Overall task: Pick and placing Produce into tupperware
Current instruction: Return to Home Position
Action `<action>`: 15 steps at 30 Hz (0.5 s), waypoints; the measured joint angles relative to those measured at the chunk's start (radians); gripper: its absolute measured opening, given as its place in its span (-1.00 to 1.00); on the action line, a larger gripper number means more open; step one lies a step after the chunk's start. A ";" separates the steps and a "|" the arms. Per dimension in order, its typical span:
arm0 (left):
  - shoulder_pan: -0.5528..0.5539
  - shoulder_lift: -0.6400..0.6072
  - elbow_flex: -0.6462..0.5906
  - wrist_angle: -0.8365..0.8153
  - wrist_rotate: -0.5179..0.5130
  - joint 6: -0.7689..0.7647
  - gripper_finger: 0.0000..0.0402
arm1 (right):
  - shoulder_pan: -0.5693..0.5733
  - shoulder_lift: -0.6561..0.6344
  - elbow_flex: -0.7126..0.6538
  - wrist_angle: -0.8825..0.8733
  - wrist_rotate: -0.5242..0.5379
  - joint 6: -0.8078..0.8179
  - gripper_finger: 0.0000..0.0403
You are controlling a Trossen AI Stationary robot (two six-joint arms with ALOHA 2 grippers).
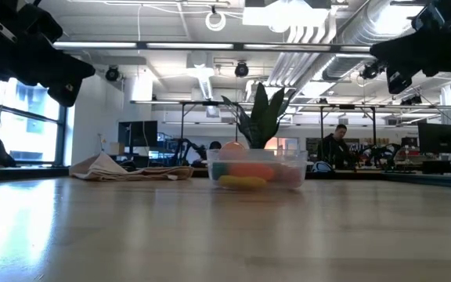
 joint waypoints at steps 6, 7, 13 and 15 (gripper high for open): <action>0.000 0.000 0.000 0.000 0.000 0.000 -0.96 | 0.000 0.000 -0.001 -0.062 0.072 -0.026 -0.94; 0.000 0.000 0.000 0.000 0.000 0.000 -0.96 | 0.000 0.000 -0.001 -0.071 0.091 -0.028 -0.94; 0.000 0.000 0.000 0.000 0.000 0.000 -0.96 | 0.000 0.000 -0.001 -0.120 0.132 -0.054 -0.95; 0.000 0.000 0.000 0.000 0.000 0.000 -0.96 | 0.000 0.000 -0.001 -0.145 0.132 -0.067 -0.95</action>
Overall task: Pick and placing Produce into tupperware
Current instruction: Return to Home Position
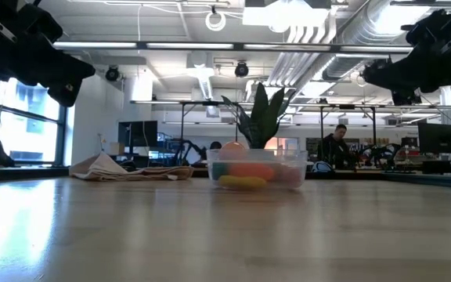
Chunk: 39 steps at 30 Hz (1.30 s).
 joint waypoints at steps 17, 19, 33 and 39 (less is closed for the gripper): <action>0.000 0.000 0.000 0.000 0.000 0.000 -0.96 | 0.000 0.000 0.000 -0.048 0.006 -0.046 -0.95; 0.000 0.000 0.000 0.000 0.000 0.000 -0.96 | 0.000 0.000 0.000 -0.049 0.006 -0.046 -0.95; 0.000 0.000 0.000 0.000 0.000 0.000 -0.96 | 0.000 0.000 0.000 -0.049 0.007 -0.046 -0.95; 0.000 0.000 0.000 0.000 0.000 0.000 -0.96 | 0.000 0.000 0.000 -0.049 0.007 -0.046 -0.95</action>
